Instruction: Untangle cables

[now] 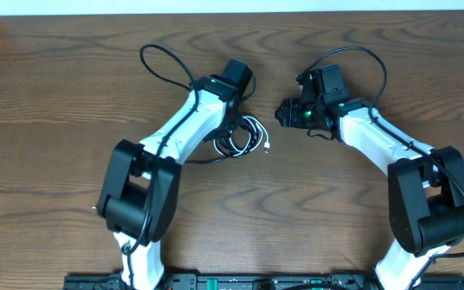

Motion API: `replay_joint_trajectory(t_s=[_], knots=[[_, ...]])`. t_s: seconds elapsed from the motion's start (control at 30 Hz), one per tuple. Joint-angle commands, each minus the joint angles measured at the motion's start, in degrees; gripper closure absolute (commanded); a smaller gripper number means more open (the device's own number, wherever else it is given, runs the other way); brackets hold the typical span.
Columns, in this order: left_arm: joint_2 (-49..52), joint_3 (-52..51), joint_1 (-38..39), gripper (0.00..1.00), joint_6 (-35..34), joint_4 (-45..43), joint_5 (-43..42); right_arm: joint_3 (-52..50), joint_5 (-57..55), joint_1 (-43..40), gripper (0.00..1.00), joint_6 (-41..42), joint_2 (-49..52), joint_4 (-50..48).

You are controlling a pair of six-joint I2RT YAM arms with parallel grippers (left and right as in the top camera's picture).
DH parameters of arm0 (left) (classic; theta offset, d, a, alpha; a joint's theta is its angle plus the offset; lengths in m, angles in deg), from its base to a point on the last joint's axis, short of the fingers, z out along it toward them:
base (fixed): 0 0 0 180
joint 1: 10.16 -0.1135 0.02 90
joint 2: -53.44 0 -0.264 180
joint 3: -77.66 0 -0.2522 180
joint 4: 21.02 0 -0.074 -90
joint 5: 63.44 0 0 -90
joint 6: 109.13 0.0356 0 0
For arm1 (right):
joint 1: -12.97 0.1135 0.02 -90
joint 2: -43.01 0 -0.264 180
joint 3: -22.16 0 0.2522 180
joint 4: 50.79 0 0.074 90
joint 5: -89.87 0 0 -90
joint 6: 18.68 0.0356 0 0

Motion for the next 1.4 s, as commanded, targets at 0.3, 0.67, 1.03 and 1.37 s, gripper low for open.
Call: replay_joint_trajectory(t_s=[0.3,0.67,1.03,1.37], knots=[[-14.3,-0.1,-1.6,0.59,21.1,-1.0,-9.0,0.1,-0.5,-0.1,0.41,-0.6,-0.8,-0.3],[-3.8,-0.1,4.5,0.64,43.8,-1.0,-17.4,0.1,-0.4,-0.1,0.40,-0.6,-0.8,0.0],[2.2,-0.2,4.4,0.67,49.0,-0.7,-26.3,0.1,2.1,-3.6,0.39,-0.6,-0.8,-1.1],[6.3,-0.2,4.4,0.66,49.2,-1.0,-20.6,0.1,7.7,-12.0,0.38,-1.4,-0.8,0.2]])
